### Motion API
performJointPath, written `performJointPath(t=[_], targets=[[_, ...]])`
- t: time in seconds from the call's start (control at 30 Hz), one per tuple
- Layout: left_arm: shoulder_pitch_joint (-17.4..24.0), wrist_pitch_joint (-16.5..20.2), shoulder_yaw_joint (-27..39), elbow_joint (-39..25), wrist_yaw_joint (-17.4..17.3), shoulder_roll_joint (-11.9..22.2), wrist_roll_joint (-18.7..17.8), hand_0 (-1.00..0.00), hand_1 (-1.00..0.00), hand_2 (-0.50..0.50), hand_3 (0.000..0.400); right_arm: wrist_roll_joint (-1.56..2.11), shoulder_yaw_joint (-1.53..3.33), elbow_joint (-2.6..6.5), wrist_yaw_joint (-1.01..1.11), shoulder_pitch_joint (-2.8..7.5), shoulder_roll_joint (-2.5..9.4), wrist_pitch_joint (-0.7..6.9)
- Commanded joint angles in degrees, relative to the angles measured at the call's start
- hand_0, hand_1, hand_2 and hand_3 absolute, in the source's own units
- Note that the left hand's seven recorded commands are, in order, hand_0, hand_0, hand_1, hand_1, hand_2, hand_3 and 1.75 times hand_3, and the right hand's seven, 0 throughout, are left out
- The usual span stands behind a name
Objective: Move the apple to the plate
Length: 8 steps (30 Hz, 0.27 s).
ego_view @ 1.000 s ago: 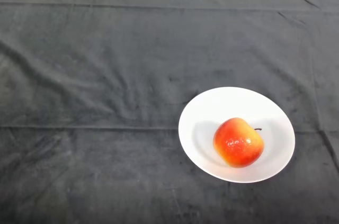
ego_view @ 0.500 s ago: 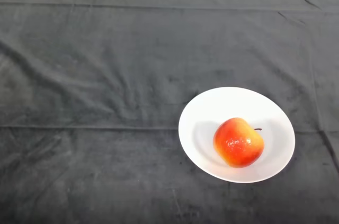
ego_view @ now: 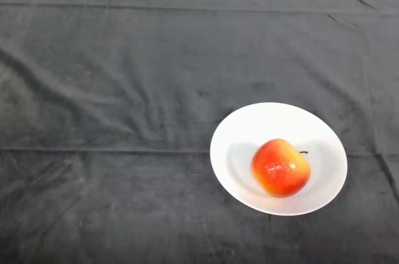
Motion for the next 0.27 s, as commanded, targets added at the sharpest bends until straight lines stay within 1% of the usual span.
performJointPath(t=[0.03, 0.27], targets=[[-0.5, 0.7, 1.7, -1.5, -0.4, 0.4, 0.3, 0.00, 0.00, 0.00, 0.000, 1.03, -0.19, -0.20, 0.03, -0.80, -1.02, -0.47], [-0.6, 0.8, 2.0, -1.5, -0.6, 0.3, 0.6, 0.00, 0.00, 0.00, 0.000, 1.03, -0.19, -0.21, 0.03, -0.80, -1.01, -0.47]])
